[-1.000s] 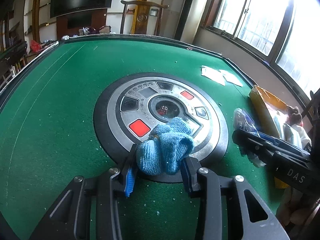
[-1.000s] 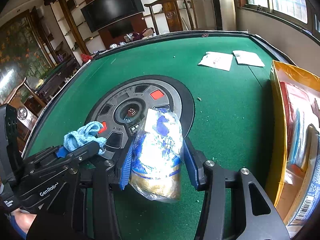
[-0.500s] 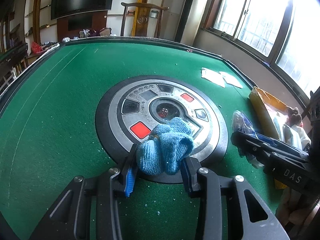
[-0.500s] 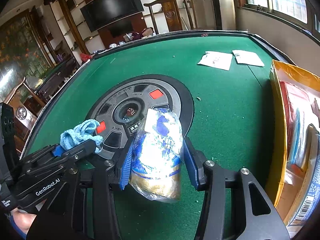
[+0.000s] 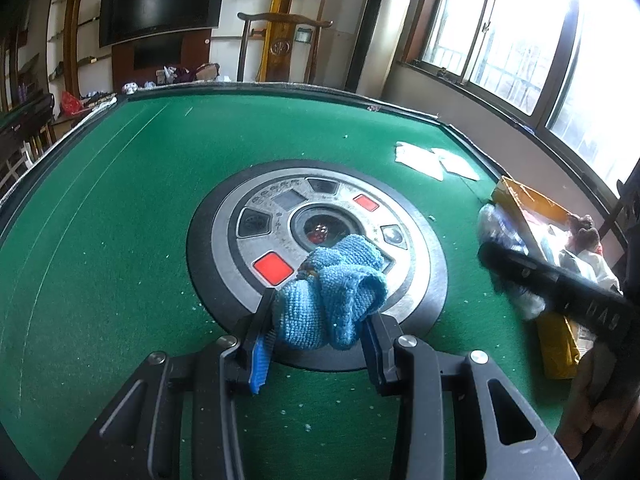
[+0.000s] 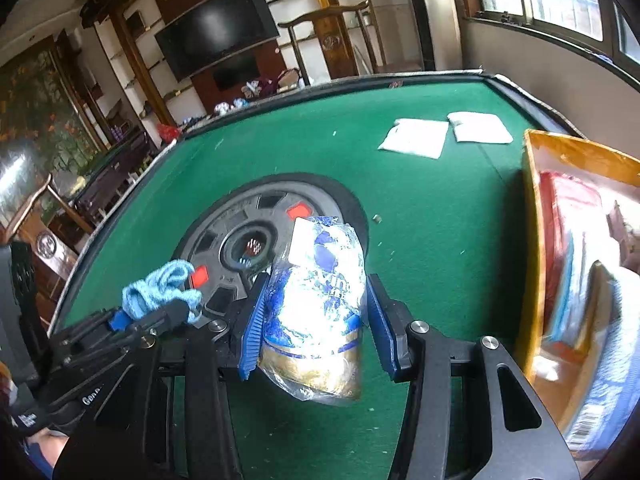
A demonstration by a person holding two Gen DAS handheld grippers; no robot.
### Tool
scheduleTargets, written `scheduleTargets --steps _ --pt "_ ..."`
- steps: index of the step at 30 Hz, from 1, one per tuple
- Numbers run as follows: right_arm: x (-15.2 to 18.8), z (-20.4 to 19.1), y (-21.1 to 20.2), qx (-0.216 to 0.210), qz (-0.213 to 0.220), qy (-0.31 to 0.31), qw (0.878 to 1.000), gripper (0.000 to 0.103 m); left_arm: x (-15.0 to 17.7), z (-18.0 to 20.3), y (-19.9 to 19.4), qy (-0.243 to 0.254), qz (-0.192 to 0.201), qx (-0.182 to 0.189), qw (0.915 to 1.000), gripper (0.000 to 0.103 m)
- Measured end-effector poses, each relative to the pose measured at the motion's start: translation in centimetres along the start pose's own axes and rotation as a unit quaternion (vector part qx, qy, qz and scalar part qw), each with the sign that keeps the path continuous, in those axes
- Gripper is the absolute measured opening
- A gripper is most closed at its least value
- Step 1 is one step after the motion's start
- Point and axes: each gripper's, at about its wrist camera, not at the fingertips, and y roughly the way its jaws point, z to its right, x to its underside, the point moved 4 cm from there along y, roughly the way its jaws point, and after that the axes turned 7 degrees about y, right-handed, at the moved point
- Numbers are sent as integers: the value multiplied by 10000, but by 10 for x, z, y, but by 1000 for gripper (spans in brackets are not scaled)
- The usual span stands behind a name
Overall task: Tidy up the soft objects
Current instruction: 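Carry the blue cloth and plastic bag into the box and open both grippers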
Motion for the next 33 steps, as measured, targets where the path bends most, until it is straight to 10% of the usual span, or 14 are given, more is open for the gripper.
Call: scheduleTargets --steps 14,22,33 --pt "-55 130 -120 720 1253 815 9861 46 -32 106 -13 630 148 625 9959 39" --pt "-61 214 -134 1115 1143 1698 9725 47 -71 221 17 1028 4 1311 9860 39" --pt "-67 225 -124 1052 1087 1875 9705 47 -62 290 61 1231 -545 1654 9770 40"
